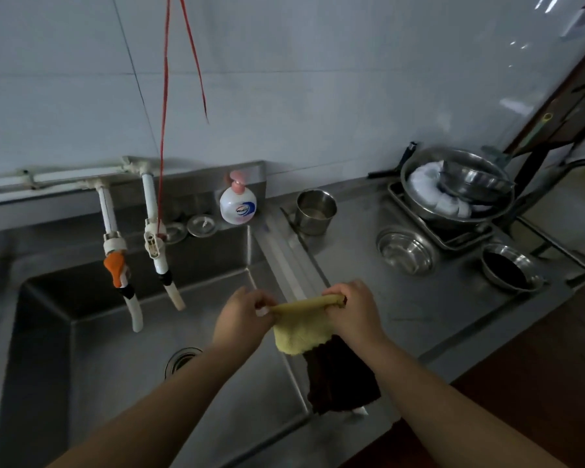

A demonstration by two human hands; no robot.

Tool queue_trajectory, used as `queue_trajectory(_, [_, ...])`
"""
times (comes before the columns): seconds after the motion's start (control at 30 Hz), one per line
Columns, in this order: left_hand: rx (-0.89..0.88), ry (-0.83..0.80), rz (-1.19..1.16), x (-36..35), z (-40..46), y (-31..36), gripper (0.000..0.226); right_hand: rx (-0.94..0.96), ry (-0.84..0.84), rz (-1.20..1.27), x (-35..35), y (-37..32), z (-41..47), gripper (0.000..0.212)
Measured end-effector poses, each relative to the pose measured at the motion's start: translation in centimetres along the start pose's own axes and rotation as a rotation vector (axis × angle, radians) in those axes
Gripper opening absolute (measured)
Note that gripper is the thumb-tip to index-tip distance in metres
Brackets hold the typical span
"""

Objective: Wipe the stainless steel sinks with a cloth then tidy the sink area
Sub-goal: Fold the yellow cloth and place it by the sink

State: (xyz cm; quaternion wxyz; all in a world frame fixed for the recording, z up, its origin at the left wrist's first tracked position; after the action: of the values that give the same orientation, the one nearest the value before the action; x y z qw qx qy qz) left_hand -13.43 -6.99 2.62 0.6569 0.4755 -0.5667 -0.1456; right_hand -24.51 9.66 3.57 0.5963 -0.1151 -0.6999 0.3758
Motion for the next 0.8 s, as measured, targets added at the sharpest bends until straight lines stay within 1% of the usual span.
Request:
queue_trajectory(0.07, [0.084, 0.003, -0.196, -0.6, 1.4, 0.0, 0.005, 0.016, -0.039, -0.011, -0.1, 0.6, 2.6, 0.016])
queue_trajectory(0.13, [0.199, 0.004, -0.433, -1.5, 3.2, 0.3, 0.003, -0.029, -0.146, 0.143, -0.5, 1.2, 5.3, 0.021])
queue_trajectory(0.2, [0.251, 0.065, -0.512, -2.3, 5.3, 0.5, 0.004, -0.092, -0.244, 0.349, -1.2, 1.5, 7.9, 0.013])
queue_trajectory(0.27, [0.282, 0.162, -0.52, -3.0, 7.6, 0.7, 0.007, -0.111, -0.3, 0.427, -2.1, 1.8, 10.5, 0.004])
queue_trajectory(0.3, [0.303, 0.217, -0.526, -3.3, 8.8, 0.7, 0.008, -0.125, -0.338, 0.465, -2.7, 2.0, 11.7, 0.005])
queue_trajectory(0.33, [0.327, 0.268, -0.542, -3.6, 10.0, 0.6, 0.01, -0.15, -0.392, 0.511, -3.4, 2.2, 12.9, 0.009])
queue_trajectory(0.4, [0.377, 0.35, -0.564, -4.0, 12.4, 0.0, 0.011, -0.188, -0.522, 0.575, -5.0, 2.5, 14.9, 0.023])
queue_trajectory(0.47, [0.44, 0.397, -0.582, -4.5, 14.7, -1.1, 0.01, -0.164, -0.591, 0.531, -6.3, 2.9, 17.0, 0.042])
queue_trajectory(0.53, [0.524, 0.431, -0.626, -5.1, 16.6, -2.6, 0.004, -0.128, -0.573, 0.433, -7.4, 3.1, 19.5, 0.055])
queue_trajectory(0.57, [0.567, 0.443, -0.667, -5.3, 17.4, -3.4, 0.006, -0.116, -0.553, 0.397, -7.9, 3.1, 20.8, 0.058])
queue_trajectory(0.67, [0.628, 0.428, -0.834, -6.0, 19.8, -5.5, 0.033, -0.065, -0.487, 0.349, -9.4, 2.9, 24.5, 0.059])
queue_trajectory(0.73, [0.594, 0.394, -0.9, -6.2, 21.2, -6.7, 0.051, -0.004, -0.423, 0.312, -10.5, 2.8, 26.4, 0.057])
queue_trajectory(0.8, [0.552, 0.382, -0.908, -6.4, 22.5, -7.8, 0.063, 0.065, -0.377, 0.256, -11.6, 2.8, 27.7, 0.054])
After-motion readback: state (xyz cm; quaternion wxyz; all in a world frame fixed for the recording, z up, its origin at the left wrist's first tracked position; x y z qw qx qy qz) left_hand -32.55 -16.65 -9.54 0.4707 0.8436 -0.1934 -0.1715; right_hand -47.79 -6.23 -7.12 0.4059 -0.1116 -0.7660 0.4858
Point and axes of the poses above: each hand's wrist, its own z-axis towards the middle knuckle, its own x-axis out of the back of the hand, y = z × x, the point moved 4 cm from there along z, towards the middle knuckle
